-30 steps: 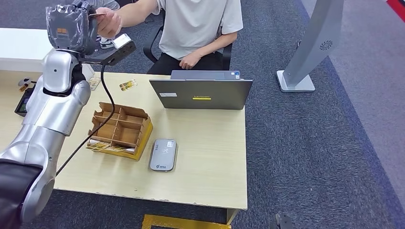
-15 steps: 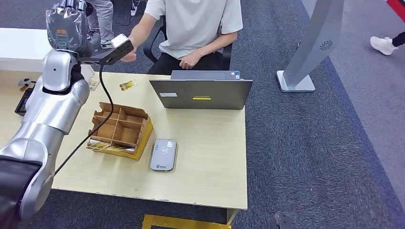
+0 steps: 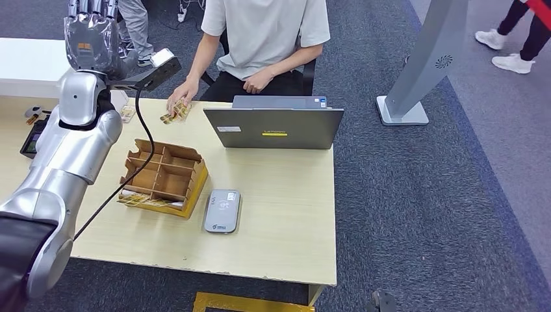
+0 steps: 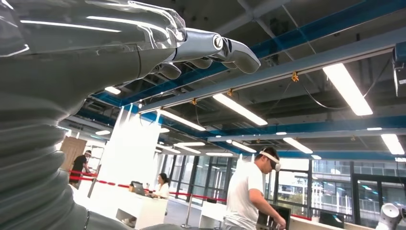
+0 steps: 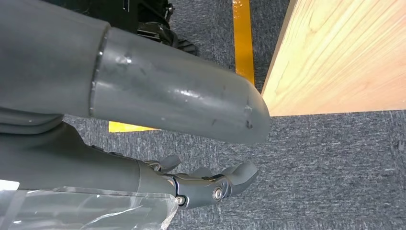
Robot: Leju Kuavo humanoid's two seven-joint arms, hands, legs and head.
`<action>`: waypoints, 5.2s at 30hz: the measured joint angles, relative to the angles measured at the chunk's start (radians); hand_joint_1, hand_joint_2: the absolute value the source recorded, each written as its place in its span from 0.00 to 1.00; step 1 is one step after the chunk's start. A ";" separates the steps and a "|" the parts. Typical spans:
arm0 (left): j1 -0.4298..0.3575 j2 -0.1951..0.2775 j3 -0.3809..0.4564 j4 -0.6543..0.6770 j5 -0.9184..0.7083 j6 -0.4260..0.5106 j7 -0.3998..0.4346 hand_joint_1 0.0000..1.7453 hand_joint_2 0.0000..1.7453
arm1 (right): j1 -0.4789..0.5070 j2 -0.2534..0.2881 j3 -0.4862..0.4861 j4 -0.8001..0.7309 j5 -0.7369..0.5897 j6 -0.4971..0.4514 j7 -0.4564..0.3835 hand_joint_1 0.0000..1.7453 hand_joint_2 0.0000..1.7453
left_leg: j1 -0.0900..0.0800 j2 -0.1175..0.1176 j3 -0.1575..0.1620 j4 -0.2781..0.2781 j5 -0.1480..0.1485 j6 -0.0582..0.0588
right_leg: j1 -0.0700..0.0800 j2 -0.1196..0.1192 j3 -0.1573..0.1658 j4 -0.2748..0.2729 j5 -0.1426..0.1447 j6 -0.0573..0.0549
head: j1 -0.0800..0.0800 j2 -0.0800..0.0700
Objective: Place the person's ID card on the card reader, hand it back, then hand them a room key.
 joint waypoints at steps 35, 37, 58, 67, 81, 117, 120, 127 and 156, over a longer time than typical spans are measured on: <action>0.792 0.051 -0.001 -0.932 0.030 -0.061 -0.102 0.00 1.00 | 0.065 -0.009 -0.068 0.000 -0.117 0.005 -0.099 0.00 0.00 | 0.000 0.001 0.000 0.000 -0.003 0.000 | 0.000 0.001 0.000 -0.001 -0.002 0.000 | 0.000 0.000; 0.822 0.058 -0.001 -0.941 0.056 -0.113 -0.094 0.00 1.00 | 0.069 -0.011 -0.077 0.000 -0.122 0.006 -0.103 0.00 0.00 | 0.000 0.001 0.000 0.000 -0.003 0.000 | 0.000 0.001 0.000 -0.001 -0.002 0.000 | 0.000 0.000; 0.995 0.081 0.000 -0.923 0.159 -0.275 -0.073 0.00 1.00 | 0.088 -0.022 -0.134 0.000 -0.114 0.014 -0.103 0.00 0.00 | 0.000 0.001 0.000 0.000 -0.003 0.000 | 0.000 0.000 0.000 -0.001 -0.002 0.000 | 0.000 0.000; 1.004 0.068 0.009 -0.867 0.172 -0.302 -0.057 0.00 1.00 | 0.087 -0.022 -0.146 0.000 -0.091 0.013 -0.092 0.00 0.00 | 0.000 0.001 0.000 0.000 -0.003 0.000 | 0.000 0.000 0.000 -0.001 -0.002 0.000 | 0.000 0.000; 0.969 0.029 0.121 -0.704 0.121 -0.259 0.006 0.00 1.00 | 0.075 -0.022 -0.149 -0.001 -0.042 0.013 -0.062 0.00 0.00 | 0.000 0.001 0.000 0.000 -0.003 0.000 | 0.000 0.000 0.000 -0.001 -0.002 0.000 | 0.000 0.000; 0.986 0.006 0.160 -0.654 0.062 -0.160 -0.058 0.00 1.00 | 0.069 -0.022 -0.151 -0.001 -0.022 0.023 -0.062 0.00 0.00 | 0.000 0.001 0.000 0.000 -0.003 0.000 | 0.000 0.000 0.000 -0.001 -0.002 0.000 | 0.000 0.000; 0.984 0.018 0.161 -0.652 0.054 -0.142 -0.064 0.00 1.00 | 0.068 -0.022 -0.151 -0.001 -0.014 0.024 -0.057 0.00 0.00 | 0.000 0.001 0.000 0.000 -0.003 0.000 | 0.000 0.000 0.000 -0.001 -0.002 0.000 | 0.000 0.000; 0.982 0.031 0.172 -0.638 0.048 -0.138 -0.075 0.00 1.00 | 0.066 -0.022 -0.151 -0.001 -0.006 0.024 -0.052 0.00 0.00 | 0.000 0.001 0.000 0.000 -0.003 0.000 | 0.000 0.000 0.000 -0.001 -0.002 0.000 | 0.000 0.000; 0.850 0.060 0.190 -0.397 0.011 -0.078 -0.138 0.00 1.00 | 0.045 -0.022 -0.145 -0.001 0.028 0.026 -0.029 0.00 0.00 | 0.000 0.000 0.000 0.000 -0.002 0.000 | 0.000 0.000 0.000 -0.001 -0.002 0.000 | 0.000 0.000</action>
